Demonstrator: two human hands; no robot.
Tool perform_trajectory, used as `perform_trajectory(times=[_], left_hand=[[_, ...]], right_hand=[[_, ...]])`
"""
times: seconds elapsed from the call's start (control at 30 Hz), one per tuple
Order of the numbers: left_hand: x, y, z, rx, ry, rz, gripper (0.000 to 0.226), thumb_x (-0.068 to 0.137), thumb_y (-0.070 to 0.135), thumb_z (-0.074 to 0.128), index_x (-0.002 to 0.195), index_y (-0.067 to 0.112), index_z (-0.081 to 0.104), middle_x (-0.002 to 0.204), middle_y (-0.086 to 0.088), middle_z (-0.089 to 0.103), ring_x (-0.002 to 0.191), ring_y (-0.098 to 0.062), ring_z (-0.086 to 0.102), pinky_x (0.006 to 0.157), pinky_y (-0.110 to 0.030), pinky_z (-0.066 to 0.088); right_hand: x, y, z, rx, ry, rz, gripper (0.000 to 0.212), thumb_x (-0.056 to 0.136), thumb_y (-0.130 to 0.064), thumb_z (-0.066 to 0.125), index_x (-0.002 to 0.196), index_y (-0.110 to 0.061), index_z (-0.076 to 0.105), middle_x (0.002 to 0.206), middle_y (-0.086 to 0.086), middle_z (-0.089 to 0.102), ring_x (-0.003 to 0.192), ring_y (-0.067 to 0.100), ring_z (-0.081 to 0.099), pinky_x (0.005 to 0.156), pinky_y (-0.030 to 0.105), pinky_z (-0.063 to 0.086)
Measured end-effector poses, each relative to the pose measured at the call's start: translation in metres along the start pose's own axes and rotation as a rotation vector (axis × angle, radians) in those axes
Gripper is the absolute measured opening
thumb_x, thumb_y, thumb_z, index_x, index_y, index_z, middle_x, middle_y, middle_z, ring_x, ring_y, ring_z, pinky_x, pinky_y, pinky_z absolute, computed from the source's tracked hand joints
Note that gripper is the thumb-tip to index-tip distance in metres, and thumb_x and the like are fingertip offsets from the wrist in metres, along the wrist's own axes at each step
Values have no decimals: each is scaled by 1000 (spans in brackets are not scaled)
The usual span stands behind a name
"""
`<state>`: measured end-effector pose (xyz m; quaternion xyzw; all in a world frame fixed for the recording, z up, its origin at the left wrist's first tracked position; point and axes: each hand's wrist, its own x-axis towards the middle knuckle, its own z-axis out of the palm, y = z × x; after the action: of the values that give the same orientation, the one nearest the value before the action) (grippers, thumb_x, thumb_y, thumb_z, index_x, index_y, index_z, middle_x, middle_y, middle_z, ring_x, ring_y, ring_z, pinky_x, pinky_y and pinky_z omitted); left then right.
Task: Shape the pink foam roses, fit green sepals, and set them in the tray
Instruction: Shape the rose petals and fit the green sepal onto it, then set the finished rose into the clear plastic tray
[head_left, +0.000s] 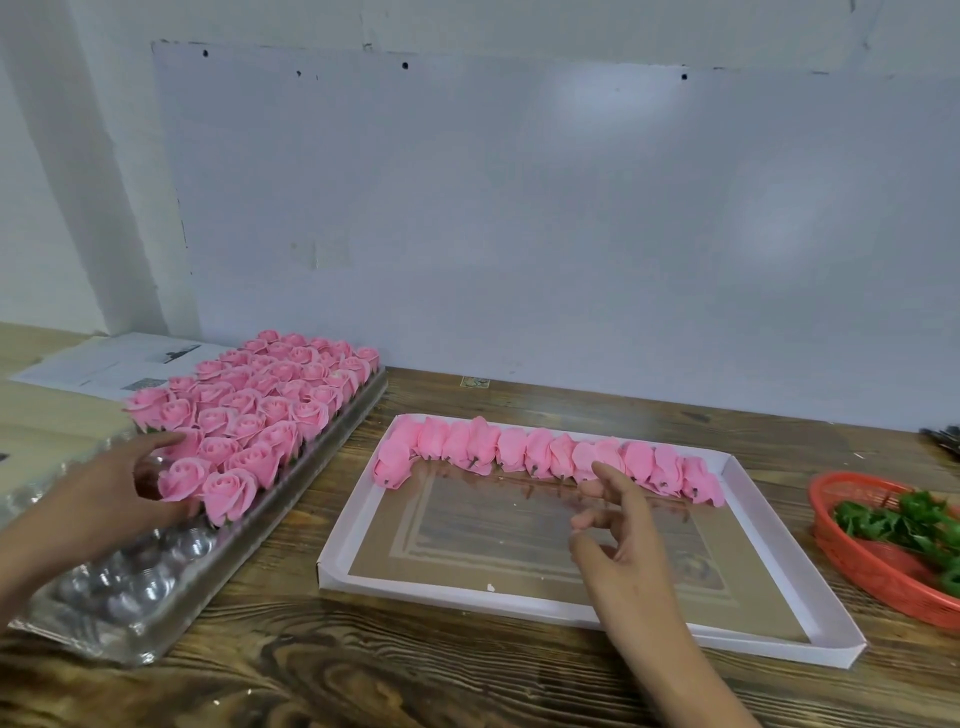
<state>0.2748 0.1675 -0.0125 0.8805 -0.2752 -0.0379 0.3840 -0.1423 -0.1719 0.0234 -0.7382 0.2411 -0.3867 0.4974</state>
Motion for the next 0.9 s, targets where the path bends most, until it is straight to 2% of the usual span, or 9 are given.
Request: perform_trajectory(times=[0.07, 0.17, 0.23, 0.4, 0.53, 0.6, 0.7, 0.8, 0.9], left_hand=[[3, 1, 0, -23, -30, 6, 99, 29, 65, 94, 119, 64, 52, 104, -2, 71, 89, -26, 70, 74, -52, 56], [-1, 12, 0, 4, 2, 31, 93, 35, 68, 92, 119, 65, 53, 88, 4, 74, 75, -24, 71, 63, -45, 56], [-4, 19, 1, 15, 27, 31, 89, 36, 63, 94, 116, 66, 53, 82, 8, 75, 71, -23, 71, 60, -43, 54], [-4, 26, 4, 35, 33, 26, 84, 42, 37, 101, 107, 63, 56, 76, 5, 76, 77, -26, 70, 67, -46, 52], [3, 27, 0, 145, -7, 2, 92, 44, 34, 101, 121, 52, 55, 70, 7, 75, 67, -23, 71, 68, -42, 55], [3, 28, 0, 216, -6, 8, 95, 46, 37, 100, 129, 45, 54, 73, 11, 74, 66, -16, 71, 65, -37, 55], [2, 30, 1, 257, 7, -5, 97, 47, 41, 98, 133, 42, 53, 81, 13, 73, 73, -11, 69, 65, -34, 53], [-4, 36, 3, 215, -12, -59, 101, 49, 31, 98, 138, 32, 52, 86, 9, 71, 76, -17, 67, 65, -36, 51], [-15, 41, 2, 105, 22, -151, 111, 48, 21, 99, 145, 18, 47, 105, -9, 66, 85, -28, 63, 70, -44, 49]], right_hand=[[0, 0, 0, 2, 1, 1, 63, 86, 9, 53, 129, -36, 44, 110, 5, 59, 86, 1, 58, 73, 10, 47], [0, 0, 0, 14, 5, 0, 64, 86, 11, 51, 126, -37, 44, 109, 6, 59, 82, -2, 57, 69, 8, 45], [1, 0, 0, 19, 8, -2, 64, 86, 12, 51, 125, -38, 45, 109, 6, 59, 81, -2, 57, 69, 7, 45], [0, 0, -1, 12, 6, -11, 63, 86, 10, 51, 125, -39, 44, 109, 6, 60, 84, -1, 58, 72, 8, 46], [0, 0, -1, 14, 5, -13, 65, 86, 9, 52, 121, -46, 44, 108, 4, 60, 86, 0, 58, 73, 8, 46], [0, 0, -1, 8, 5, -10, 65, 86, 9, 52, 121, -45, 43, 108, 4, 60, 86, 0, 58, 74, 9, 46], [1, 2, -1, -11, 9, -3, 63, 86, 8, 52, 125, -41, 44, 108, 2, 60, 87, 1, 59, 74, 10, 47], [2, 7, -1, -34, 11, 1, 58, 88, 5, 54, 129, -34, 47, 111, -2, 61, 93, 3, 60, 76, 13, 48], [3, 10, 0, -75, 10, 0, 55, 89, 2, 56, 125, -39, 49, 113, -8, 61, 95, 2, 58, 78, 15, 46]])
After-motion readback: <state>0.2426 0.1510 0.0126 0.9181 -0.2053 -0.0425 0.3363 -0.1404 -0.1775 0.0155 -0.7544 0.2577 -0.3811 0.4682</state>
